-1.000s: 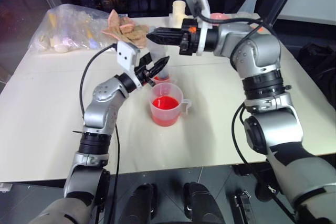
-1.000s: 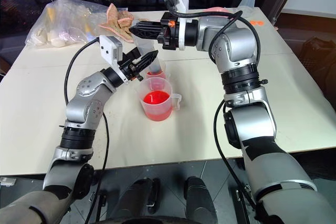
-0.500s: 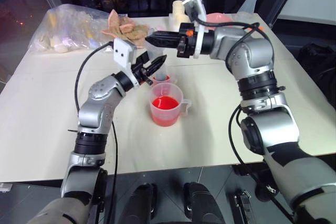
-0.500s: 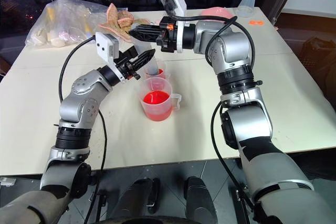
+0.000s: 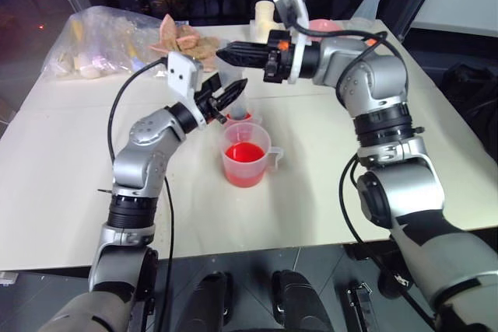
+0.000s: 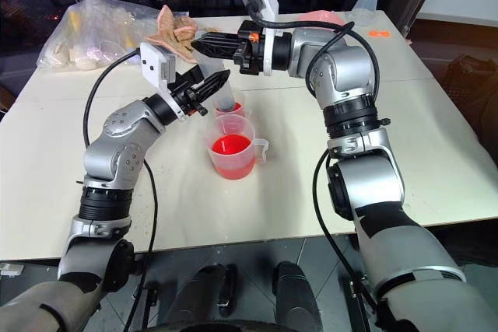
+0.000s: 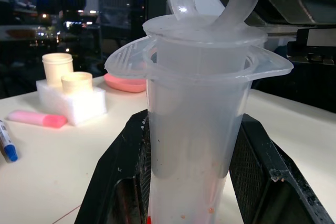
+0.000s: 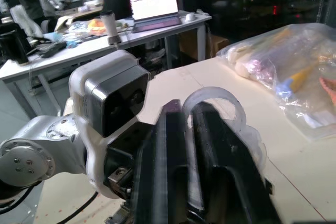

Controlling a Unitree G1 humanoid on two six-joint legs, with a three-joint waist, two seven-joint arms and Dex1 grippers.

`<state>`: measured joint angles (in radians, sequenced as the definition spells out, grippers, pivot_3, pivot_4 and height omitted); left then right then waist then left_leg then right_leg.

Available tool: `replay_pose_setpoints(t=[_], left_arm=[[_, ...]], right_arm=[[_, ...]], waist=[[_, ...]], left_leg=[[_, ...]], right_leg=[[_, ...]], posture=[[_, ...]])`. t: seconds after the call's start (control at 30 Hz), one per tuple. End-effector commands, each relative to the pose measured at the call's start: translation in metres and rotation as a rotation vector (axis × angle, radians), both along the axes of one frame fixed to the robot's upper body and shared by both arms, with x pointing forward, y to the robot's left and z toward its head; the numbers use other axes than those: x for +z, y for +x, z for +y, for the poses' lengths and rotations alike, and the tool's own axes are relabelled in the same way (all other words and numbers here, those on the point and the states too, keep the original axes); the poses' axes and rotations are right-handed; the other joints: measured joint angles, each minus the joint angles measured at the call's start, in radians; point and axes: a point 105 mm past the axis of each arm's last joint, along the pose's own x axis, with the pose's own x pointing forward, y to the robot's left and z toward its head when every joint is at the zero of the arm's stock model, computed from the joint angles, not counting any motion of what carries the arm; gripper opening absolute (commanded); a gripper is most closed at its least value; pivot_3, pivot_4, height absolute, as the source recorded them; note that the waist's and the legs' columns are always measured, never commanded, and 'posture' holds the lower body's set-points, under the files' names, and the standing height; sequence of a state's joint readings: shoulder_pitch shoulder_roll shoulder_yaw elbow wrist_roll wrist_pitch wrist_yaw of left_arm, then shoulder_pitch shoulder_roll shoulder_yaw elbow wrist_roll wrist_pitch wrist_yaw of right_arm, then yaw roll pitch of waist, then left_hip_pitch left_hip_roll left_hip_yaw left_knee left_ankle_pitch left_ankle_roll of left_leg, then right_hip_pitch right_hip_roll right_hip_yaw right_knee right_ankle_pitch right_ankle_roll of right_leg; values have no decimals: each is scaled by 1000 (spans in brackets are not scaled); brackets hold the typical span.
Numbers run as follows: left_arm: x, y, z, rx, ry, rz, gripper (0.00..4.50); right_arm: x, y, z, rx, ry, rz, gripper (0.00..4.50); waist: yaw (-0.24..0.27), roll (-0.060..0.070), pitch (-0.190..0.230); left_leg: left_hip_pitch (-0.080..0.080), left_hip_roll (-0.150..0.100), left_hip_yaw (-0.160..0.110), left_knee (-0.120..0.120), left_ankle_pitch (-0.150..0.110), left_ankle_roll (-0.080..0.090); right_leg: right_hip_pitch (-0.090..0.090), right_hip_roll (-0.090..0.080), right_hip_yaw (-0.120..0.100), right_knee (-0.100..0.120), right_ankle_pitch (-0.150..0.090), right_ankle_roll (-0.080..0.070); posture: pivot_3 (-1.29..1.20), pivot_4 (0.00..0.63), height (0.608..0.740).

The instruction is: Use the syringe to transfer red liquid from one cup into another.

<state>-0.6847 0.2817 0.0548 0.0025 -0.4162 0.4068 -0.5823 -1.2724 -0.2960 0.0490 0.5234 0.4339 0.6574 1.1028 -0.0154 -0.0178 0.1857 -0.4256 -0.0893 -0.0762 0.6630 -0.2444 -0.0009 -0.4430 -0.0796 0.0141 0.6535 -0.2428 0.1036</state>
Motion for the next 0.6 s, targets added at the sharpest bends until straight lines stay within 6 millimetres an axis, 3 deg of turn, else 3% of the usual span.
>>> replay_pose_setpoints(t=[0.03, 0.1, 0.43, 0.6], left_arm=[[50, -23, -2, -48, -51, -201, 1527], [51, -23, -2, -49, -52, -202, 1527], [50, -20, 1, -34, -70, -201, 1527], [58, -15, 0, -27, -96, -206, 1527]], right_arm=[[-10, 5, -2, -35, -42, 45, 2242], [-7, 5, -10, -48, -44, 34, 3222], [18, -14, -77, -178, -3, -13, 3222], [11, -33, -97, -230, 16, 17, 3222]], waist=[[0, 0, 0], [0, 0, 0], [4, 0, 0], [2, 0, 0]], left_leg=[[0, 0, 0, 0, 0, 0], [0, 0, 0, 0, 0, 0], [0, -1, 0, 0, 0, 0], [0, 0, 0, -1, -2, 4]], right_leg=[[0, 0, 0, 0, 0, 0], [0, 0, 0, 0, 0, 0], [1, -1, 0, -2, 0, 0], [1, 0, 0, -2, 0, 0]], posture=[[0, 150, 740], [0, 150, 740], [0, 150, 740], [0, 150, 740]])
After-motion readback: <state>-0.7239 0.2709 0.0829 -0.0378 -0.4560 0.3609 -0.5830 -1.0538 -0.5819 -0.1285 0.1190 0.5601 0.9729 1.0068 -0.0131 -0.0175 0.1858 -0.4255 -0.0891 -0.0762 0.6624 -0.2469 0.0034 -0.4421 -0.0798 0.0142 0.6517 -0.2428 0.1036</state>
